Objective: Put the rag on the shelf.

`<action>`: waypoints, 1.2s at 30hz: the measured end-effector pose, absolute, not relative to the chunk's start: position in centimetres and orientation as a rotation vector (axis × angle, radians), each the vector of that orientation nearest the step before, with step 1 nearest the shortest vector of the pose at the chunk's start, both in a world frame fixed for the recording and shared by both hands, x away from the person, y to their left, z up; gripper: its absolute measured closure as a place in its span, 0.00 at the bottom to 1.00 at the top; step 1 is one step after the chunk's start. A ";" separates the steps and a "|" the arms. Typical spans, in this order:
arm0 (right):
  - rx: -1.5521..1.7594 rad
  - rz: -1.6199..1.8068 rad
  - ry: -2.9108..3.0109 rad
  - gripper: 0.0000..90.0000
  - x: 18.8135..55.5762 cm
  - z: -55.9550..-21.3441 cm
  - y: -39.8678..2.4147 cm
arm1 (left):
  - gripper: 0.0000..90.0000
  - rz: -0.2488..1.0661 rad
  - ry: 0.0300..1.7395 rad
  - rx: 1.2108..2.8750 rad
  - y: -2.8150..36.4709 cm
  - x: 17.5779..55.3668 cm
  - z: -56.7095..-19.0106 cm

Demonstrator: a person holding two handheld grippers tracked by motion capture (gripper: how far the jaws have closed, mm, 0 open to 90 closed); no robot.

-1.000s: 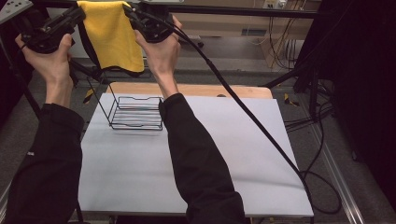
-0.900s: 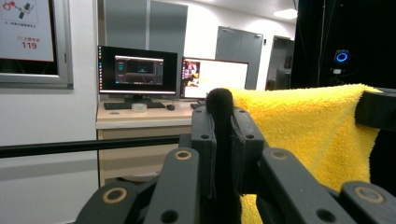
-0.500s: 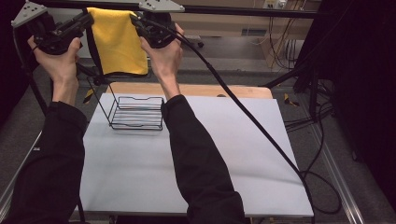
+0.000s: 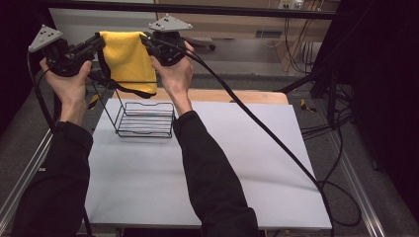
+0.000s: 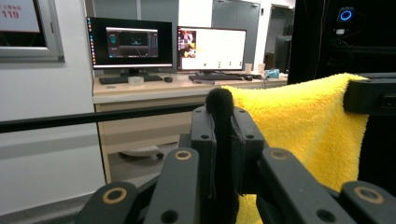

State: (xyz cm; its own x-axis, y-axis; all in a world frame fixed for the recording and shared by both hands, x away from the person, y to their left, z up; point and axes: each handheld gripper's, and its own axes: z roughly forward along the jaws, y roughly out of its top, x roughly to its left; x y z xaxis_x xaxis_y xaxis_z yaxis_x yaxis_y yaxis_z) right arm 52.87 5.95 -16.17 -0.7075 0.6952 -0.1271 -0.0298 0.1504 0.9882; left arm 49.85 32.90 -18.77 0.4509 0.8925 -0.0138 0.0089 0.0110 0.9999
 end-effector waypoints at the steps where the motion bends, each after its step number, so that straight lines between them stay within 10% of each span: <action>1: 0.635 1.612 1.858 0.93 52.9 -16.4 6.0 | 0.90 0.843 0.870 1.392 33.0 49.7 -19.0; 36: 0.655 1.525 1.989 0.93 53.0 -21.4 7.1 | 0.90 0.779 0.943 1.511 33.9 49.6 -24.0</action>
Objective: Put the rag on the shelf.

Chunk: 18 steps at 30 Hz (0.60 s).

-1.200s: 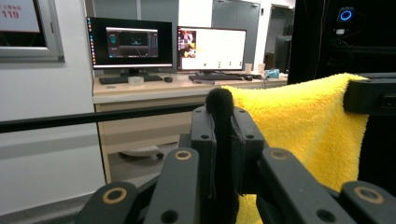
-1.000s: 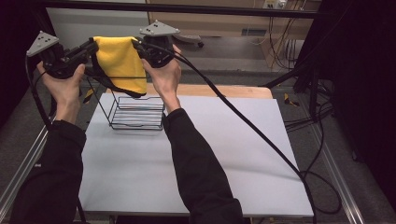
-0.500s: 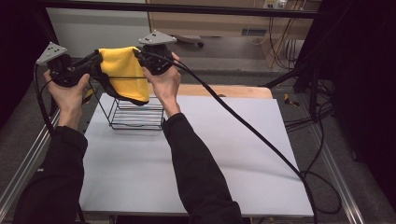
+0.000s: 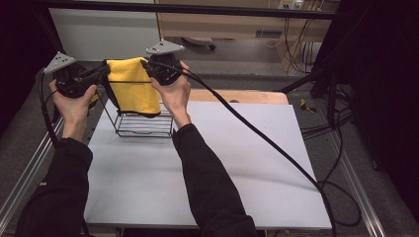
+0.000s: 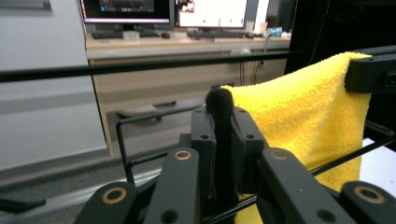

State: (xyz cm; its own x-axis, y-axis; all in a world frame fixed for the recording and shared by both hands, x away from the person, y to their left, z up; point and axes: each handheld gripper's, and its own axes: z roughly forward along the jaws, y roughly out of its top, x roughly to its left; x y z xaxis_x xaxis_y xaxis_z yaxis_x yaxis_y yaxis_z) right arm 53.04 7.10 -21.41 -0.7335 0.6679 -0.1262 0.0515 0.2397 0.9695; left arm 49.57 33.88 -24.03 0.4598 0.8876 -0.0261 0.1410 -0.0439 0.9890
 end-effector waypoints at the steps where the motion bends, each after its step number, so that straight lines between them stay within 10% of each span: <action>1: 0.650 1.532 1.985 0.93 52.9 -21.3 7.1 | 0.90 0.783 0.934 1.503 34.0 49.4 -23.9; 18: 0.553 1.620 1.952 0.93 51.0 -19.4 6.1 | 0.90 0.792 0.844 1.463 34.6 47.1 -21.8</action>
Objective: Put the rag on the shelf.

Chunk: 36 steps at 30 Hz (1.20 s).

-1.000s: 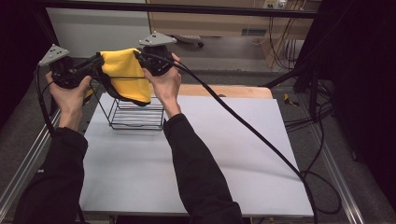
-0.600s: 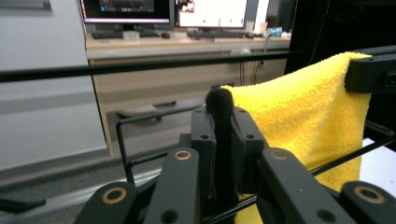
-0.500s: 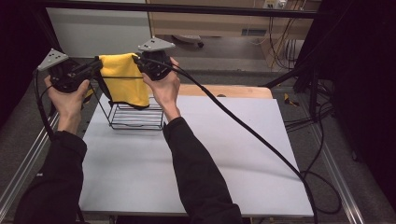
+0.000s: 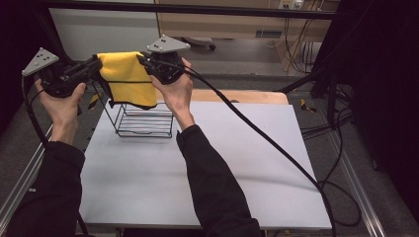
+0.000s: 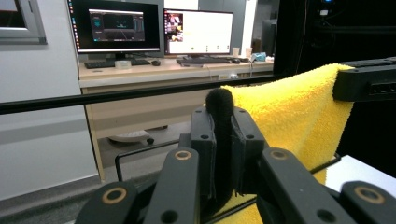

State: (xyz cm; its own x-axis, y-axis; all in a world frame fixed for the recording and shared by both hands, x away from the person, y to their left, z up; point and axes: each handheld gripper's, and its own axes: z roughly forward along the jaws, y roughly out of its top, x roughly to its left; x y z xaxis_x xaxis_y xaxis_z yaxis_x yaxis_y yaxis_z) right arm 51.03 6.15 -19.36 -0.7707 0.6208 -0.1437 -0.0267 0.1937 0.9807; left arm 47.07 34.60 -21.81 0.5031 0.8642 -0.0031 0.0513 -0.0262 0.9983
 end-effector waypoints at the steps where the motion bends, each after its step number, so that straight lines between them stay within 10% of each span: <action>1: 0.554 1.618 1.962 0.93 50.9 -19.3 6.1 | 0.90 0.792 0.845 1.467 34.6 47.0 -21.8; 36: 0.441 1.439 2.308 0.92 48.0 -21.0 7.3 | 0.76 0.684 0.946 1.682 36.6 43.0 -21.8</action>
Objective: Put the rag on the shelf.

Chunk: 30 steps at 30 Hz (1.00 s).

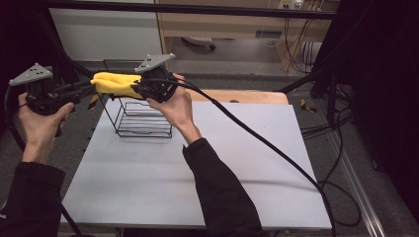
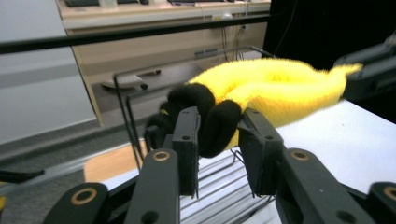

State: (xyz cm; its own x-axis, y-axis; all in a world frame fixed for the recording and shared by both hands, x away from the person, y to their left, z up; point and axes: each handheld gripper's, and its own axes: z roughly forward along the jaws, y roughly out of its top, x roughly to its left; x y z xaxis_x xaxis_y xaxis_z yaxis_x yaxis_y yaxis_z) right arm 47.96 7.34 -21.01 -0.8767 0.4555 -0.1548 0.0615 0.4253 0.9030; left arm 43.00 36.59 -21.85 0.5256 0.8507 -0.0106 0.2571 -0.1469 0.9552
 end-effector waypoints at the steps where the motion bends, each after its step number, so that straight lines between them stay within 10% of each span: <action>1: 0.440 1.437 2.310 0.92 47.9 -21.1 7.4 | 0.74 0.683 0.947 1.673 36.7 42.9 -21.4; 15: 0.406 1.385 2.349 0.91 47.8 -22.0 7.7 | 0.99 0.684 0.948 1.738 33.8 45.0 -19.0; 30: 0.402 1.364 2.396 0.86 48.0 -23.1 7.8 | 1.00 0.622 0.982 1.904 33.0 45.7 -21.3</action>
State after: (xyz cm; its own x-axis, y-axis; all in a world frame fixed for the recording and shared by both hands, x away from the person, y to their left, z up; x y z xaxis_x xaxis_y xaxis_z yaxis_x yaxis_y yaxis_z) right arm 47.96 7.83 -23.15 -0.8970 0.4109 -0.1629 0.0697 0.4955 0.8658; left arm 45.73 32.96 -21.35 0.5621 0.8263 0.0362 0.3859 -0.3007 0.8722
